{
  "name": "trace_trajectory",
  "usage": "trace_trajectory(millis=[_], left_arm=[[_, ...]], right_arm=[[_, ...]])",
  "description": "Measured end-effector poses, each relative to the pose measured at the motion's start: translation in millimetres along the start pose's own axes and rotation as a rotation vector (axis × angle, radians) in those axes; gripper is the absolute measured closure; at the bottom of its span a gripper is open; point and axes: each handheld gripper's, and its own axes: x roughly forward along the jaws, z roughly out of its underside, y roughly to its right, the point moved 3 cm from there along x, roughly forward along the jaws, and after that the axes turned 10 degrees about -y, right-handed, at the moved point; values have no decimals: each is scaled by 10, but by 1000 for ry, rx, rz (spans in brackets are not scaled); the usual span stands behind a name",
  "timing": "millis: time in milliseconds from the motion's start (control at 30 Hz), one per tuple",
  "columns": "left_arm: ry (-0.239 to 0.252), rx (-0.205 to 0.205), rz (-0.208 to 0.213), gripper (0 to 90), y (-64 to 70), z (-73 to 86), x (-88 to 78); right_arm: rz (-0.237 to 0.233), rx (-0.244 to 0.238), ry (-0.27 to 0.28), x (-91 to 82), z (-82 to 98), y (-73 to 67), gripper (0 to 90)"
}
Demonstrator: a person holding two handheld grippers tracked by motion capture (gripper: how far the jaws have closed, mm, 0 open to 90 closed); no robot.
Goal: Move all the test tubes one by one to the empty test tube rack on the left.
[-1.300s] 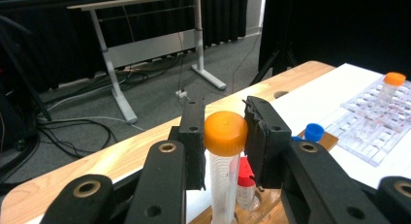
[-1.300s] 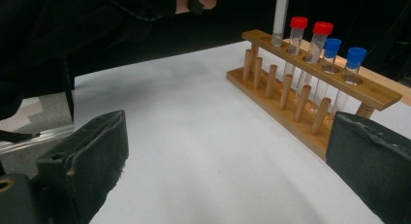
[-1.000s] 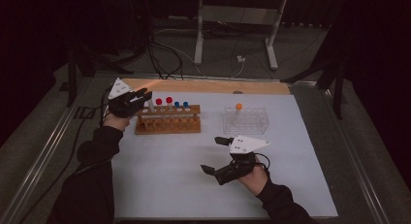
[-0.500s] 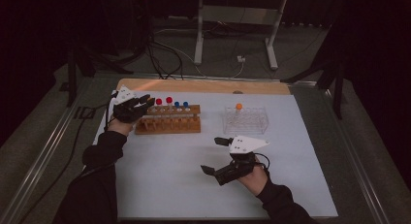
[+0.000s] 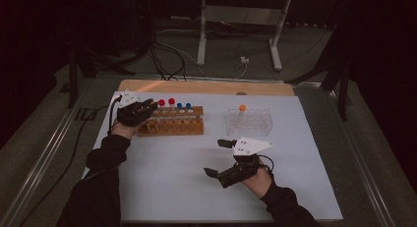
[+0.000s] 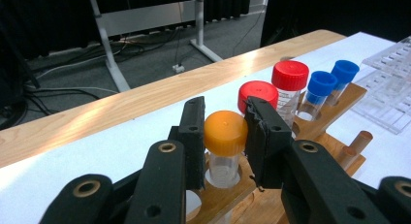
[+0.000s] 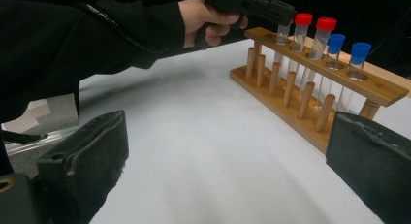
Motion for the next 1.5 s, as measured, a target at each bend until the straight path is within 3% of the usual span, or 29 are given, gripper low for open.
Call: trace_trajectory(millis=[167,300,367,400,500,700,833,1067,1133,1233,1300,1500], left_arm=[[-7,-9,42,699,1,-10,-20],[17,-27,46,512,12,-61,-123],[24,-33,70,389,28,-91,-202],[30,-26,55,338,45,-102,-241],[48,-12,64,206,106,-121,-364],[69,24,157,25,294,-120,-571],[85,50,208,14,479,-74,-673],[81,87,254,8,766,75,-790],[83,94,270,8,833,119,-813],[79,118,288,6,946,180,-822],[76,135,294,6,1011,215,-819],[79,141,325,6,1115,262,-798]], right_arm=[[0,3,7,-12,-7,11,15],[9,3,16,-43,-27,22,15],[13,0,23,-75,-41,36,15],[14,2,28,-94,-50,48,15],[15,0,39,-161,-79,105,15],[41,-15,79,-318,-130,297,15],[114,-8,86,-426,-168,460,16],[220,69,38,-478,-128,810,16],[261,96,36,-470,-86,902,76],[294,128,15,-436,-1,1041,80],[329,147,1,-412,53,1125,155],[422,161,-81,-279,160,1333,294]])
